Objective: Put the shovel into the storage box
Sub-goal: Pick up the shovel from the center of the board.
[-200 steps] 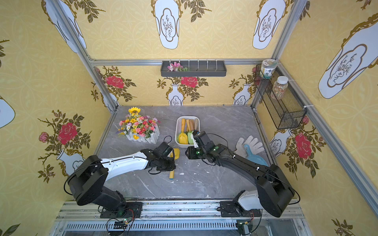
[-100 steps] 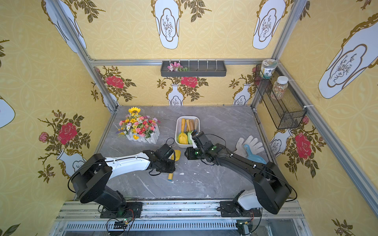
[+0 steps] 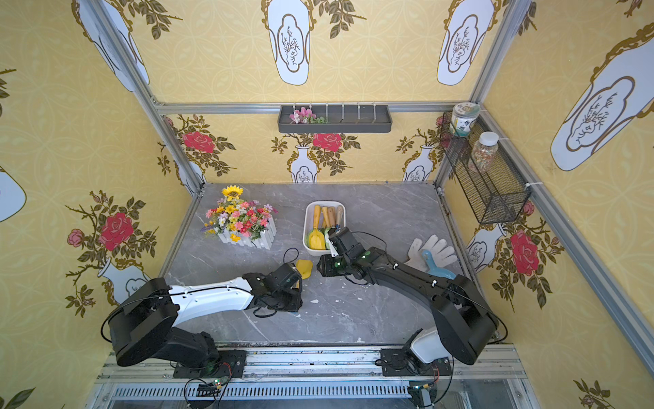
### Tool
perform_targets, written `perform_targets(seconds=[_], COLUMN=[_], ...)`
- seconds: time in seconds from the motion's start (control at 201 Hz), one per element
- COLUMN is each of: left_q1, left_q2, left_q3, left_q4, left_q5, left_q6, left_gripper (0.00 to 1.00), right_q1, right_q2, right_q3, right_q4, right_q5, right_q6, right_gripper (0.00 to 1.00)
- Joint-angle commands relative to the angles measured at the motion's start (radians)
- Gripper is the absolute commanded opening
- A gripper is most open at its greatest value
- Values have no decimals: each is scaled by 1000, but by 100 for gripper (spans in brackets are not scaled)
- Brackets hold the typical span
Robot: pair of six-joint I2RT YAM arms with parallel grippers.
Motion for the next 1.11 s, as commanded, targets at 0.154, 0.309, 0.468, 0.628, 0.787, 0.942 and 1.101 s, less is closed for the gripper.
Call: perform_targets(seconds=[0.154, 0.309, 0.468, 0.628, 0.787, 0.942, 1.101], left_q1=[-2, -1, 0, 1, 1, 16, 99], left_q2=[-67, -96, -132, -135, -124, -181, -176], left_q3=[-68, -85, -90, -76, -52, -52, -65], left_q4=[-70, -138, -184, -166, -188, -146, -86], left_q5=[-28, -102, -180, -182, -189, -179, -133], left_q6=[-82, -134, -171, -156, -178, -171, -137], left_gripper=[34, 35, 36, 45, 45, 48, 46], right_q1=[20, 39, 66, 81, 82, 82, 81], right_q2=[48, 73, 112, 136, 123, 123, 109], right_q3=[36, 51, 81, 96, 76, 61, 51], right_q4=[16, 21, 16, 16, 37, 44, 50], right_q5=[-15, -17, -17, -19, -17, -15, -11], right_q6=[-14, -13, -21, -22, -9, -6, -1], right_gripper=[48, 48, 48, 48, 48, 48, 48])
